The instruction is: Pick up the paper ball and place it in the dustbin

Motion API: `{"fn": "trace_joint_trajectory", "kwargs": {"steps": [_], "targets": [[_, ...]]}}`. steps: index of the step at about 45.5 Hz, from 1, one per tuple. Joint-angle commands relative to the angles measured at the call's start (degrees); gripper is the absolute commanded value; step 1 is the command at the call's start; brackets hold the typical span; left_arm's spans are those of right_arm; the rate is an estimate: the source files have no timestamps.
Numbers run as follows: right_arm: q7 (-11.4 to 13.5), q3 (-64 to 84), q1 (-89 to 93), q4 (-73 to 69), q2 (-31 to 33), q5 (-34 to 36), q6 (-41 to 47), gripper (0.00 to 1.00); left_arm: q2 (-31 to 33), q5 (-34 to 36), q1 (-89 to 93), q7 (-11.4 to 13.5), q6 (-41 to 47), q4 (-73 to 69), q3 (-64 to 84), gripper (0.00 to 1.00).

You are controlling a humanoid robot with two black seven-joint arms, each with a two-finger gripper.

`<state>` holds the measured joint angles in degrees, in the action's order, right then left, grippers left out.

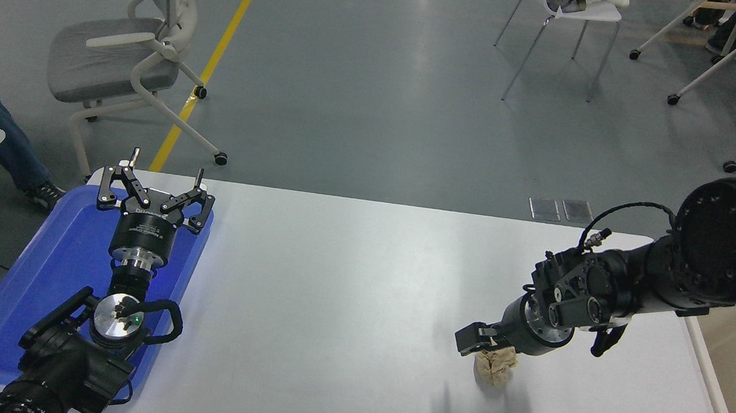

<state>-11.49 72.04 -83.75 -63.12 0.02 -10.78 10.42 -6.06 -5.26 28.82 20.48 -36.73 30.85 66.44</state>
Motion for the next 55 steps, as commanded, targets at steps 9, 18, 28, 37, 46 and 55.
{"fn": "trace_joint_trajectory", "kwargs": {"steps": [9, 18, 28, 37, 46, 55], "targets": [[0.06, 0.91, 4.12, 4.94, -0.02, -0.21, -0.13, 1.0, 0.0, -0.01, -0.08, 0.0, -0.01, 0.0, 0.0, 1.0], [0.15, 0.91, 5.35, 6.34, -0.02, -0.12, -0.13, 1.0, 0.0, -0.01, 0.01, 0.0, -0.01, 0.0, 0.0, 1.0], [0.15, 0.91, 6.76, 7.66, -0.02, 0.32, -0.13, 0.99, 0.0, -0.01, -0.08, 0.0, -0.01, 0.0, 0.0, 1.0], [0.15, 0.82, 7.38, 8.19, -0.02, 0.67, -0.22, 0.94, 0.0, -0.01, -0.08, 0.0, -0.01, 0.0, 0.0, 1.0], [0.15, 0.55, 8.43, 9.07, -0.02, 0.67, -0.22, 0.94, 0.0, -0.01, 0.01, 0.0, -0.01, 0.0, 0.0, 1.0], [0.06, 0.55, 8.7, 9.25, -0.02, 0.67, -0.31, 0.77, 0.0, -0.01, 0.01, 0.0, -0.01, 0.0, 0.0, 1.0]]}}
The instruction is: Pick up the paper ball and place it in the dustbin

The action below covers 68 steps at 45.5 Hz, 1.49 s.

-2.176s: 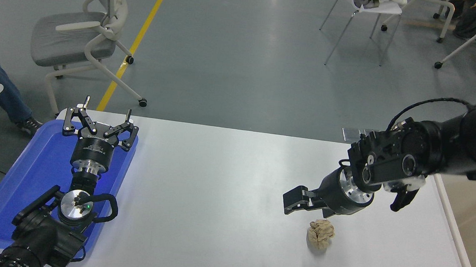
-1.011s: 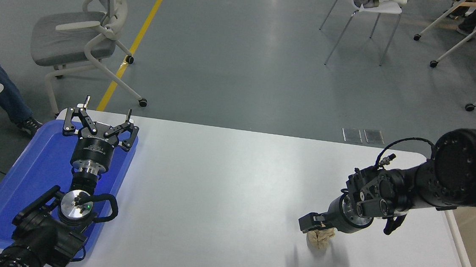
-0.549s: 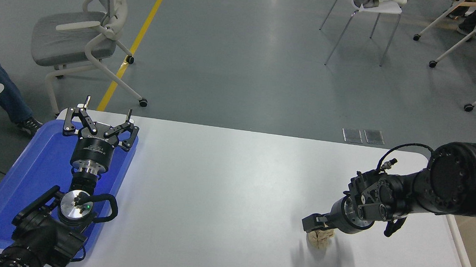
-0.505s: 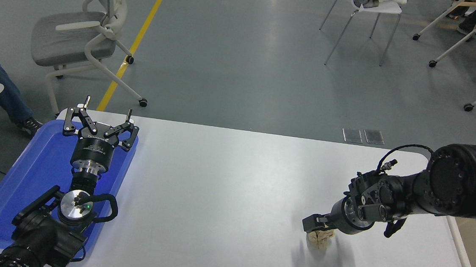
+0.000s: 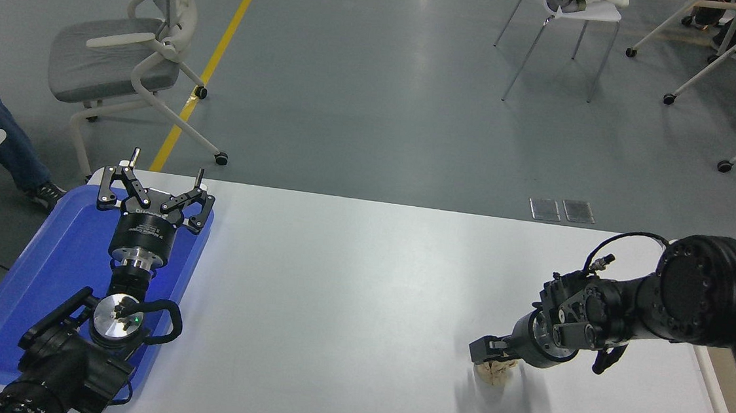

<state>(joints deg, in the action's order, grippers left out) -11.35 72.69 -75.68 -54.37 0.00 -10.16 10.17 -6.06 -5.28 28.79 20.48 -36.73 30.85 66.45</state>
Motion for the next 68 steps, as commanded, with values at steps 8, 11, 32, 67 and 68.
{"fn": "trace_joint_trajectory", "kwargs": {"steps": [8, 11, 32, 67, 68], "targets": [[-0.25, 0.17, 0.54, 0.59, 0.0, 0.14, -0.15, 0.32, 0.0, 0.01, 0.04, 0.0, 0.0, 0.0, 0.0, 1.0], [-0.25, 0.17, 0.54, 0.67, 0.0, 0.14, -0.15, 0.3, 0.0, 0.01, 0.04, 0.0, 0.0, 0.0, 0.0, 1.0], [-0.69, 0.61, -7.98, -5.38, 0.0, -0.56, 0.64, 0.0, 0.0, 0.01, 0.04, 0.0, 0.0, 0.0, 0.0, 1.0], [-1.22, 3.33, -50.6, -32.11, 8.26, -1.97, 13.73, 0.0, 0.0, 0.01, -0.05, 0.0, 0.0, 0.0, 0.0, 1.0], [-1.13, 3.42, -51.57, -32.37, 8.26, -1.97, 14.35, 0.0, -0.09, 0.09, -0.05, 0.0, 0.0, 0.0, 0.0, 1.0]]}}
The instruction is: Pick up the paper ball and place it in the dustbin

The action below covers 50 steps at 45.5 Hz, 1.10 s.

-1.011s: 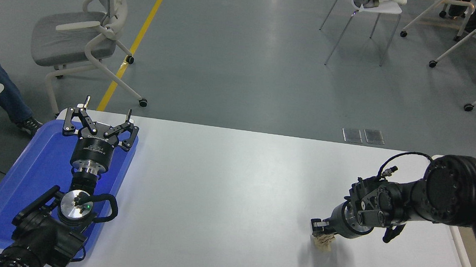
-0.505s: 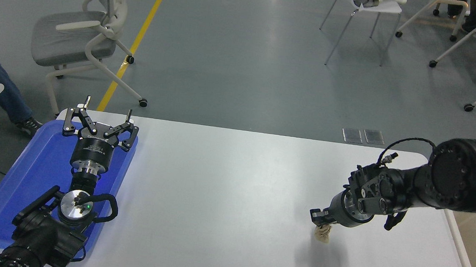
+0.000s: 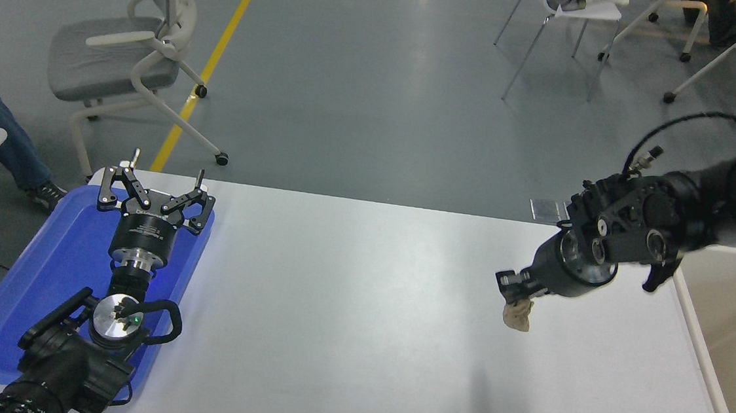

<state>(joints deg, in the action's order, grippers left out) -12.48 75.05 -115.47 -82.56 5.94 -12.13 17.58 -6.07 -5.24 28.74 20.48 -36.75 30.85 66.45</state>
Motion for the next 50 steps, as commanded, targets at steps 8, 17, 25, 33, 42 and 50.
{"fn": "trace_joint_trajectory", "kwargs": {"steps": [8, 17, 25, 33, 42, 50], "targets": [[0.0, 2.47, -18.73, -6.56, 2.58, 0.26, 10.8, 0.0, -0.09, 0.06, 0.0, 0.0, 0.01, 0.0, 0.0, 1.0], [-0.79, 3.35, -22.34, -7.09, 2.58, 0.7, 13.97, 0.0, -0.09, -0.03, 0.0, 0.0, 0.01, 0.0, 0.0, 1.0], [-1.14, 4.23, -23.57, -7.79, 2.58, 1.41, 14.5, 0.0, 0.0, -0.03, 0.0, 0.0, 0.01, 0.0, 0.0, 1.0], [-1.23, 7.74, -23.14, -7.53, 2.67, 1.41, 14.5, 0.0, -0.08, 0.06, 0.0, 0.0, 0.01, 0.0, 0.0, 1.0], [-1.23, 10.99, -22.7, -7.09, 8.64, -1.13, 14.41, 0.0, 0.0, -0.03, 0.0, 0.0, 0.01, 0.0, 0.0, 1.0], [-1.23, 14.16, -20.68, -5.69, 17.42, -9.4, 14.15, 0.0, 0.0, -0.03, 0.0, 0.0, 0.01, 0.0, 0.0, 1.0]]}}
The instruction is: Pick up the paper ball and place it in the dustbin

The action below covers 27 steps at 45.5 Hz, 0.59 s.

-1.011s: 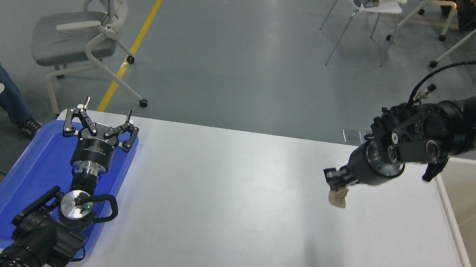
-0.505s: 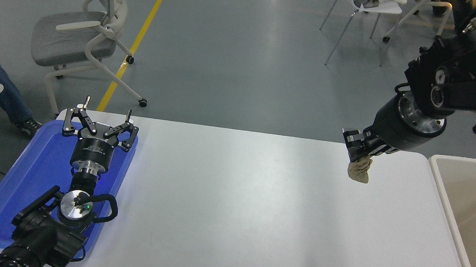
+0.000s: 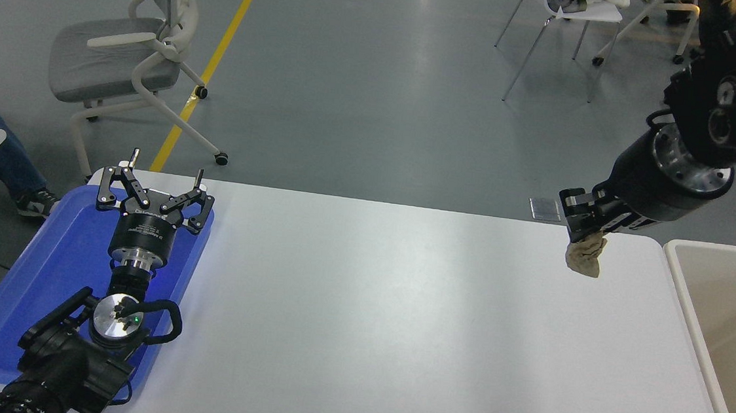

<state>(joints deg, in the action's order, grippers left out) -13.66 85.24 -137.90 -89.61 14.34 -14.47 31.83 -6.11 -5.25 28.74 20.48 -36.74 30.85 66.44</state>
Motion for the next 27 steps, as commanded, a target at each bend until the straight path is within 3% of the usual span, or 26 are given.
{"fn": "trace_joint_trajectory", "kwargs": {"steps": [1, 15, 21, 27], "targets": [[-0.06, 4.32, 2.28, 1.89, 10.43, -7.84, -0.1, 0.0, 0.04, -0.03, 0.0, 0.0, 0.01, 0.0, 0.0, 1.0], [-0.14, 1.52, 13.35, 18.23, 34.96, -25.86, -0.1, 0.0, 0.04, -0.03, 0.0, 0.0, 0.01, 0.0, 0.0, 1.0], [-0.14, -5.77, 22.13, 25.97, 40.06, -28.5, -0.28, 0.0, 0.04, -0.03, 0.0, 0.0, 0.01, 0.0, 0.0, 1.0], [-0.14, -13.68, 33.11, 34.49, 41.03, -29.03, -0.63, 0.0, 0.04, -0.03, 0.0, 0.0, 0.01, 0.0, 0.0, 1.0]]}}
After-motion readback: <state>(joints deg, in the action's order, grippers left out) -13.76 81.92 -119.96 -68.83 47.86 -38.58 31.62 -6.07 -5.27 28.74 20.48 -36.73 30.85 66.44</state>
